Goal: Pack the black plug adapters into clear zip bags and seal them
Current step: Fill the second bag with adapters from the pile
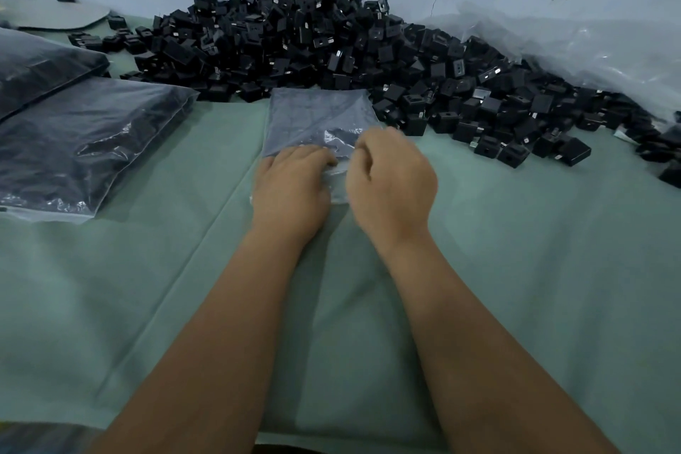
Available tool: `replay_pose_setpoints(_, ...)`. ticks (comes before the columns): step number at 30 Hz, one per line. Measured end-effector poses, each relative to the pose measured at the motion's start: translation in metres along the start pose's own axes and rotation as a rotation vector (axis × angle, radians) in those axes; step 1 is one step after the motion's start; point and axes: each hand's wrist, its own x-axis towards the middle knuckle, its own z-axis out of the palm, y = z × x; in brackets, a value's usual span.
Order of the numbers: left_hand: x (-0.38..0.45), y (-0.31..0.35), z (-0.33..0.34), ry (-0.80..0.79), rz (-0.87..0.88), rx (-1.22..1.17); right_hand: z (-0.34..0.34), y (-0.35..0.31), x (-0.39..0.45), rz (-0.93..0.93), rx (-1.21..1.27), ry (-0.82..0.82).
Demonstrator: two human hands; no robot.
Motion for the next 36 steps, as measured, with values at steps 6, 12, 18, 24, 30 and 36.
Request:
replay_pose_setpoints(6,0.004,0.003,-0.001,-0.030,0.026,0.049,0.012,0.072,0.037,0.478,0.201,-0.027)
replay_pose_setpoints(12,0.006,0.003,0.004,-0.029,0.003,0.050,0.032,0.118,0.053,0.498,0.156,-0.366)
replay_pose_setpoints(18,0.007,0.002,0.005,-0.034,-0.004,0.058,0.045,0.125,0.061,0.382,-0.080,-0.531)
replay_pose_setpoints(24,0.006,0.003,0.005,-0.038,-0.007,0.064,0.051,0.128,0.061,0.361,-0.241,-0.499)
replay_pose_setpoints(30,0.005,0.004,0.004,-0.042,-0.003,0.054,0.047,0.126,0.058,0.435,-0.146,-0.408)
replay_pose_setpoints(36,0.005,0.003,0.004,-0.035,-0.002,0.042,0.032,0.117,0.047,0.587,0.086,-0.196)
